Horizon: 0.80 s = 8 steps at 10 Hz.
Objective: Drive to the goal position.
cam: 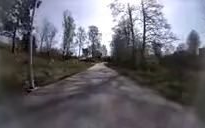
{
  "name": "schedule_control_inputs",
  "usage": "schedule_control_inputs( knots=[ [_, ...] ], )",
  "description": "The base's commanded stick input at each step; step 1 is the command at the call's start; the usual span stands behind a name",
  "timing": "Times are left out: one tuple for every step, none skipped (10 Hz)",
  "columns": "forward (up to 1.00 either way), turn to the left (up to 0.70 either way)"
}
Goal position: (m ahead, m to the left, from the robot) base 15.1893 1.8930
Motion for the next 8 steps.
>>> schedule_control_inputs(
  knots=[
    [1.00,0.00],
    [1.00,0.00],
    [1.00,0.00],
    [1.00,0.00],
    [1.00,0.00],
    [1.00,0.00],
    [1.00,0.00],
    [1.00,0.00]
  ],
)
